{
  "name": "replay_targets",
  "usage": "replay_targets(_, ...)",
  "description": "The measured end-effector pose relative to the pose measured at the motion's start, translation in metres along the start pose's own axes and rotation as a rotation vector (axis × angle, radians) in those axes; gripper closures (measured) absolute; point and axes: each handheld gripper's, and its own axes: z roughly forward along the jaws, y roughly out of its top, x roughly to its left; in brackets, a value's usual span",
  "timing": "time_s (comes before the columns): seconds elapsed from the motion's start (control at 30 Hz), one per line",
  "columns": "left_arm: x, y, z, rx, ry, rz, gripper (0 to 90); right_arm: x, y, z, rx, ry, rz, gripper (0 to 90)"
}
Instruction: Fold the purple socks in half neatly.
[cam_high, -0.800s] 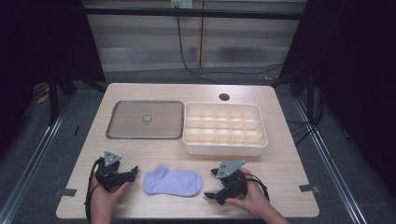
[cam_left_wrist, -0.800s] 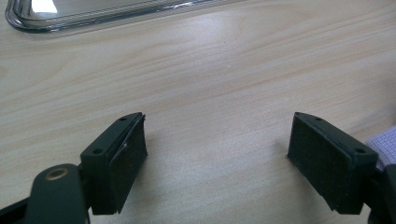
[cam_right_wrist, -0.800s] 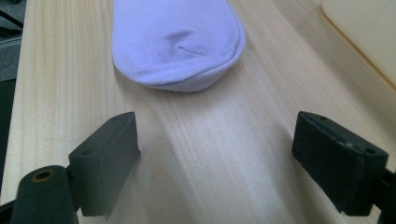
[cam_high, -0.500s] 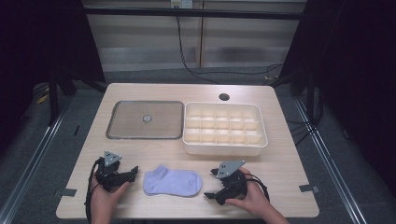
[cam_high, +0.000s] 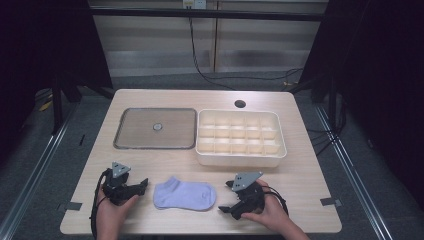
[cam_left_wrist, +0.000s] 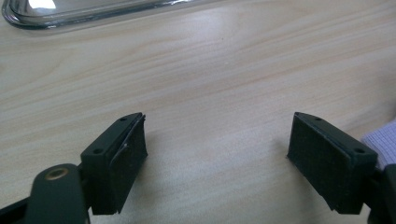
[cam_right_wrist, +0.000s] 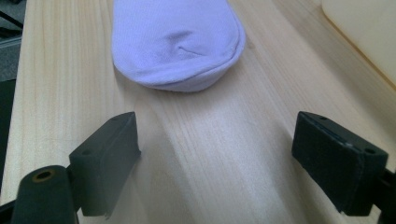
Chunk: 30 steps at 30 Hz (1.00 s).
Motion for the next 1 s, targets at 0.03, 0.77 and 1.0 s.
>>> replay_targets(0.03, 0.0, 0.001, -0.002, 0.024, -0.003, -0.002, 21.0, 0.0, 0.0, 0.0, 0.0, 0.0, 0.0, 13.9)
replay_targets(0.77, -0.014, 0.022, -0.019, 0.2, -0.135, -0.065, 30.5, -0.001, 0.0, -0.001, -0.004, -0.011, 0.011, 16.0)
replay_targets(1.0, -0.018, 0.027, -0.019, 0.23, -0.184, -0.102, 33.6, -0.003, 0.002, -0.004, 0.004, 0.014, 0.054, 26.0)
